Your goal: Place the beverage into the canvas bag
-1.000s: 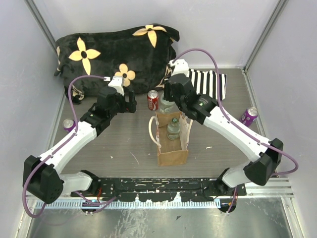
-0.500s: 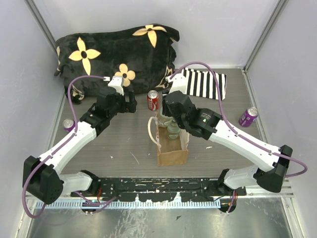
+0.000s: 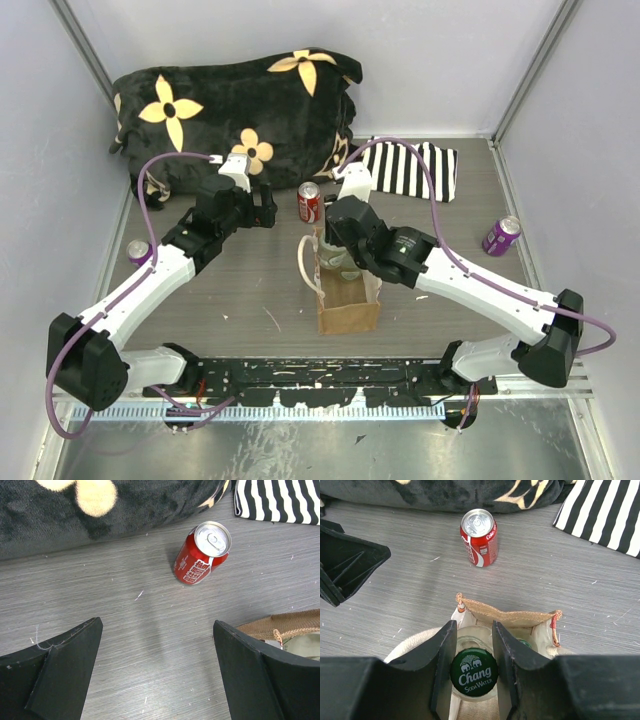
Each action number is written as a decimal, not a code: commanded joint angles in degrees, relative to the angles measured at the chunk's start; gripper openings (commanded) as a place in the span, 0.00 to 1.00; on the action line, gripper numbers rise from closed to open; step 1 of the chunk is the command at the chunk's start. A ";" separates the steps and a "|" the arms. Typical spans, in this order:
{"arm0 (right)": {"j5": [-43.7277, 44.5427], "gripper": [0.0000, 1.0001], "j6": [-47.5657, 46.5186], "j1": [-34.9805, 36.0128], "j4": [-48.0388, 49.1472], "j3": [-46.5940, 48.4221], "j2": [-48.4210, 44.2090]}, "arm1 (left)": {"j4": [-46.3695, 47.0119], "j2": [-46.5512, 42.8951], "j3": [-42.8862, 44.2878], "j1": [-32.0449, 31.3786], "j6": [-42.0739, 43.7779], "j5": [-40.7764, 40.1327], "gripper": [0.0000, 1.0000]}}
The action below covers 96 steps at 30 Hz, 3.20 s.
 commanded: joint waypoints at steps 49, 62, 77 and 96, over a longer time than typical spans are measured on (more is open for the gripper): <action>1.10 0.01 5.39 0.11 14.96 -13.29 10.26 | 1.44 -1.35 -2.22 0.28 -0.50 0.62 0.99; -1.21 0.34 5.13 0.18 14.23 -14.33 8.49 | 1.55 -1.08 -2.17 0.28 -0.70 0.76 0.99; -4.60 0.72 2.40 0.25 16.22 -14.34 5.85 | 1.59 -1.08 -2.09 0.28 -0.74 0.89 0.99; -1.25 0.75 -0.64 0.18 15.59 -6.59 4.69 | 1.73 -1.34 -2.36 0.28 -0.78 0.98 0.99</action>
